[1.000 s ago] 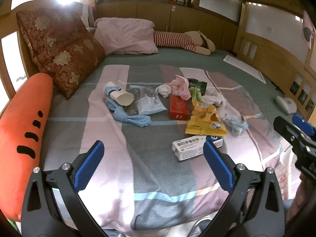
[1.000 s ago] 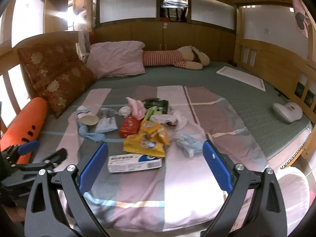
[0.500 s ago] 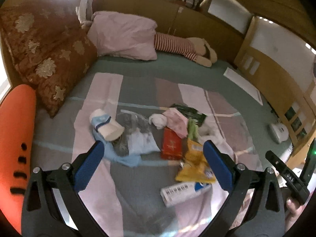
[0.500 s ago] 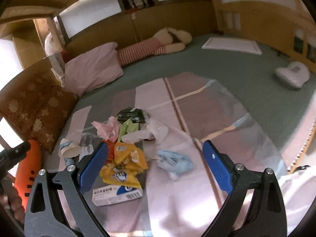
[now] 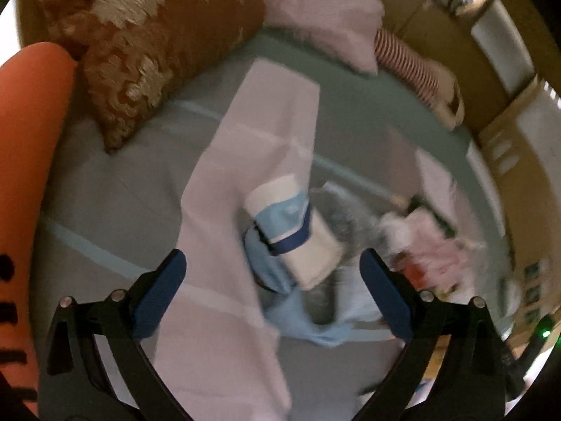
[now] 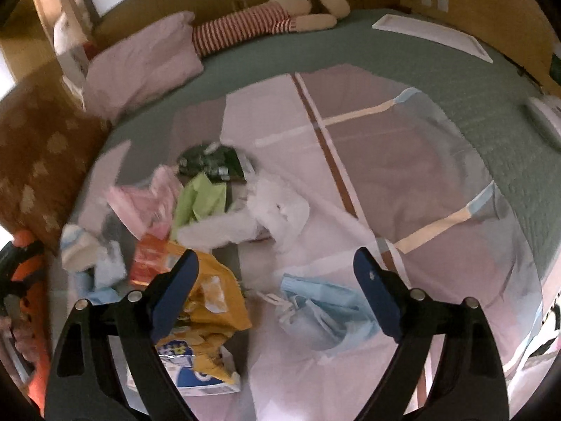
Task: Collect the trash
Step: 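Lower the left tool onto the white paper cup and grasp it, then grasp the blue face mask with the right tool while the left tool holds the cup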
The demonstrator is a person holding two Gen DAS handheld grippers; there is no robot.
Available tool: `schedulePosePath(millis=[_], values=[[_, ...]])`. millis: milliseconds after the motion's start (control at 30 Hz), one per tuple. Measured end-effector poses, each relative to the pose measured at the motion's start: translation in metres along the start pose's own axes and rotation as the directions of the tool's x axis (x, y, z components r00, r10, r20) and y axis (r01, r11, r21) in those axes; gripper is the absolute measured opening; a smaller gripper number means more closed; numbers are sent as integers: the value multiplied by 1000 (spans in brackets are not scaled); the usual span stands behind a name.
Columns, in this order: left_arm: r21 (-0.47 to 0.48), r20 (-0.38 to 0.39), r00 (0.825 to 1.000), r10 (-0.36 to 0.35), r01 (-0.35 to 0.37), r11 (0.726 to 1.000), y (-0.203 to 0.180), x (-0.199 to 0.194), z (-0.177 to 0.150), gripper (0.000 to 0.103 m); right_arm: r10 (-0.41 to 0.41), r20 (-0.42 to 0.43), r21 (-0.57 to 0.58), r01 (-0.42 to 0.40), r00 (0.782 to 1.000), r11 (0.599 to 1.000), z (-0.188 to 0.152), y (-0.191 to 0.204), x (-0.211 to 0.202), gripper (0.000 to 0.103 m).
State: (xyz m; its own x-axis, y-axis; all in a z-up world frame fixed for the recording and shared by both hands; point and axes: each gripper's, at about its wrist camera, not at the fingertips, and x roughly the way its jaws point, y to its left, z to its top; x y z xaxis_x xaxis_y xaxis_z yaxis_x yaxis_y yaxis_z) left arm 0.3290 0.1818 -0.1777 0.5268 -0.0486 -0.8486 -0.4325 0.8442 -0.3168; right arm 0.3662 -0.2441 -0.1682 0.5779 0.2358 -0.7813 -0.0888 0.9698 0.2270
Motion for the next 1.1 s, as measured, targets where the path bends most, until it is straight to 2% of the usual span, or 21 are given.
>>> schedulePosePath(millis=[33,133,267,367,400,433,467,533,600,667,800,900,1033,1067,1100], values=[[20,-20,1000,4,-4,1000,-2,9,0,89,-2,1,-8,2,1000,1000,-1,1,-1,88],[55,-40,999,4,-2,999,-11,28,5,87,2,19,-20,-2,1000,1000,1,6,-7,88],[39,-10,999,-42,42,998,-17,41,23,87,0,34,-42,2,999,999,0,10,-14,88],[9,-37,998,-59,59,998,-15,58,34,85,-14,31,-39,16,999,999,1,10,-12,88],[-4,-52,997,-64,64,998,-14,66,37,72,-18,28,-41,19,999,999,1,11,-10,88],[-11,-69,995,-72,71,997,-13,72,39,48,-23,26,-46,24,999,999,0,11,-10,88],[-18,-81,993,-84,83,996,-13,76,40,49,-31,32,-51,33,999,998,0,10,-11,88],[-24,-32,991,-128,127,992,-15,71,41,47,-45,40,-53,47,998,998,1,9,-13,88],[43,35,993,-109,108,993,-30,52,42,47,-53,46,-43,55,998,998,2,5,-14,88],[69,95,988,-120,114,991,-38,30,42,47,-62,50,-34,63,997,997,3,0,-16,88],[125,237,959,-158,131,983,-59,-41,36,47,-105,54,-38,107,993,993,4,-10,-18,88],[190,317,928,-197,142,972,-78,-98,10,47,-124,-19,-30,123,992,992,-1,-19,-5,88],[273,366,909,-201,102,957,-98,-149,-30,47,-153,-150,-80,142,977,987,-15,-19,23,88],[285,379,903,-203,95,954,-100,-159,-38,47,-143,-183,-85,130,973,988,-19,-19,30,87],[301,397,892,-215,94,949,-102,-173,-51,47,-145,-205,-92,129,968,987,-22,-18,35,80]])
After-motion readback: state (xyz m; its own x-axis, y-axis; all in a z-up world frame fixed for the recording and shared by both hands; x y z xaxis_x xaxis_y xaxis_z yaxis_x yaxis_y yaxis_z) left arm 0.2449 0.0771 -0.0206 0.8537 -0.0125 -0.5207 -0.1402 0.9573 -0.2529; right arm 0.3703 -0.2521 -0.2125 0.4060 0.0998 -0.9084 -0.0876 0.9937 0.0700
